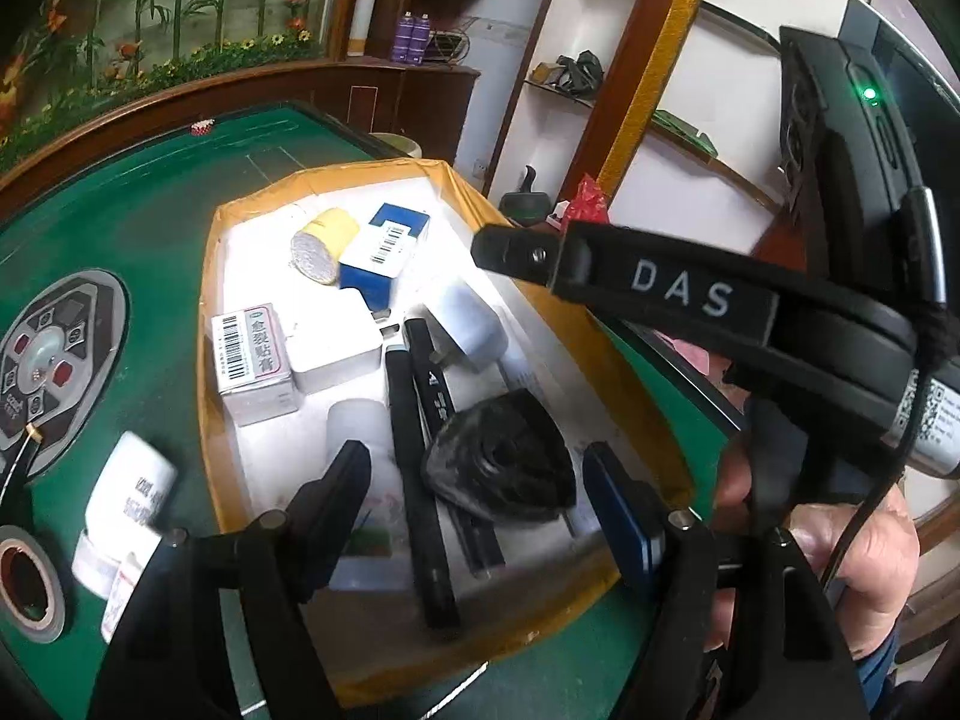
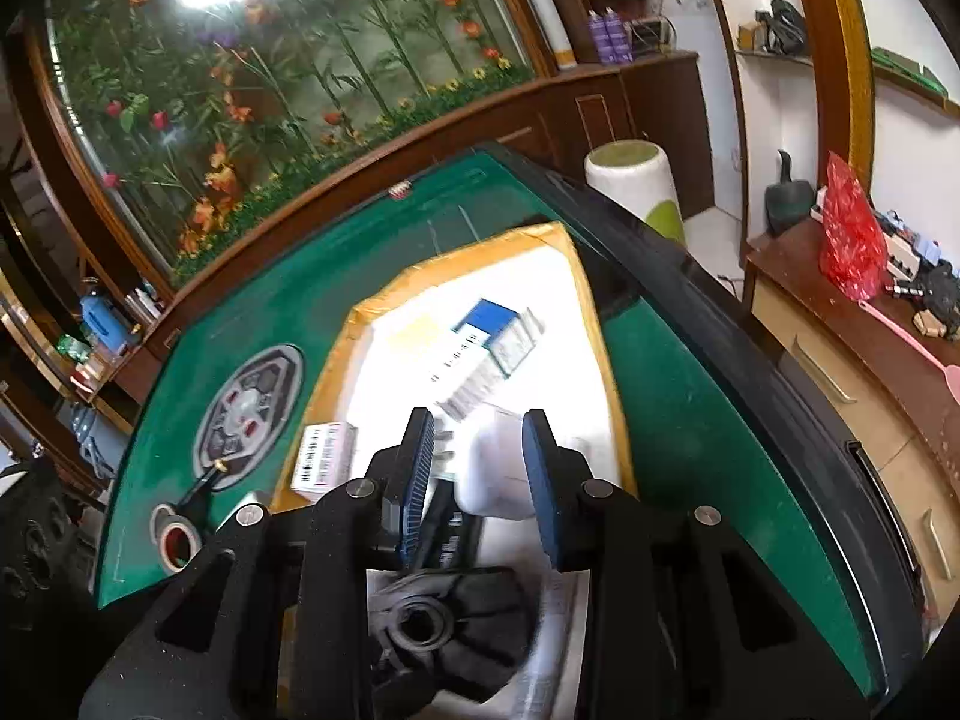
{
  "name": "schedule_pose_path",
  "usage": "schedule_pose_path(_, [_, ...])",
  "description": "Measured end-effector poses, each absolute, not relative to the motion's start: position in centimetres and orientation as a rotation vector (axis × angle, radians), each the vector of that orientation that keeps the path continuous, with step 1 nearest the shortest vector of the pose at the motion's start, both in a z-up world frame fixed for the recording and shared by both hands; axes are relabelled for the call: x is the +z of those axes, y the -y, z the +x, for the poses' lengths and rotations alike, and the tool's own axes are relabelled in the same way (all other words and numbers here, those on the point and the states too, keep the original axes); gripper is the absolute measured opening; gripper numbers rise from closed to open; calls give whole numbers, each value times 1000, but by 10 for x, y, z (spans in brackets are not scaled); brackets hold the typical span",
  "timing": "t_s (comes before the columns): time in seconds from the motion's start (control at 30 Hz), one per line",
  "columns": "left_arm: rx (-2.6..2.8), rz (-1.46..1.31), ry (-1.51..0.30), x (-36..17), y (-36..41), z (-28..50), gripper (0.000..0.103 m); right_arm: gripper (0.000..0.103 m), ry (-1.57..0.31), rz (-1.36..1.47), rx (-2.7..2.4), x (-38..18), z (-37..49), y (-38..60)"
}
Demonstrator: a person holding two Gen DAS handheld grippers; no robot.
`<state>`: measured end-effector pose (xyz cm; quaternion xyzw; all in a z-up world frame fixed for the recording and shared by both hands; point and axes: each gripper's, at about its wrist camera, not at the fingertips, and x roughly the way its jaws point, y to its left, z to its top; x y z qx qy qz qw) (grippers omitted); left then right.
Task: Organize rigid objects
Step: 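Open both grippers to release the holder and block into the tray, then move both grippers back toward the two tape rolls on the table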
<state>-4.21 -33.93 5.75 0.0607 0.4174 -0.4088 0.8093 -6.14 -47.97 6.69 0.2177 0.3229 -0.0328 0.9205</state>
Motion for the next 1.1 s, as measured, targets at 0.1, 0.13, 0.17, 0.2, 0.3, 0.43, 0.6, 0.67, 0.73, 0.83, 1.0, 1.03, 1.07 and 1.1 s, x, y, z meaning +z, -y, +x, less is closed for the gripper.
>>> schedule_pose_path(0.1, [-876,129,-874,63,329,-48,74,30,-652,433,-41,73,-64,467])
schedule_pose_path(0.13, [-874,123,-869,64,325,-49,74,30,-646,429,-28,76,-65,461])
schedule_pose_path(0.17, [-875,116,-865,66,320,-50,74,30,-643,426,-19,77,-66,457])
schedule_pose_path(0.2, [-874,113,-864,66,316,-51,74,30,-643,420,-12,79,-65,452])
schedule_pose_path(0.3, [-854,102,-850,70,296,-51,74,30,-649,401,21,79,-64,434])
schedule_pose_path(0.43, [-820,80,-846,72,271,-44,74,30,-666,374,56,78,-60,413])
schedule_pose_path(0.6, [-751,38,-831,72,224,-34,74,30,-714,315,124,70,-49,373])
schedule_pose_path(0.67, [-718,19,-818,74,205,-29,74,30,-722,306,135,69,-47,367])
schedule_pose_path(0.73, [-676,-15,-805,75,182,-22,74,30,-751,294,162,62,-44,353])
schedule_pose_path(0.83, [-595,-46,-800,73,145,-7,74,30,-768,290,177,59,-43,346])
schedule_pose_path(1.0, [-398,-101,-820,60,85,19,74,30,-808,278,259,52,-34,315])
schedule_pose_path(1.03, [-380,-121,-821,57,76,23,74,30,-813,274,286,51,-32,307])
schedule_pose_path(1.07, [-370,-147,-834,54,66,27,74,30,-813,274,286,51,-32,307])
schedule_pose_path(1.1, [-376,-164,-854,50,59,31,74,30,-820,267,352,49,-29,293])
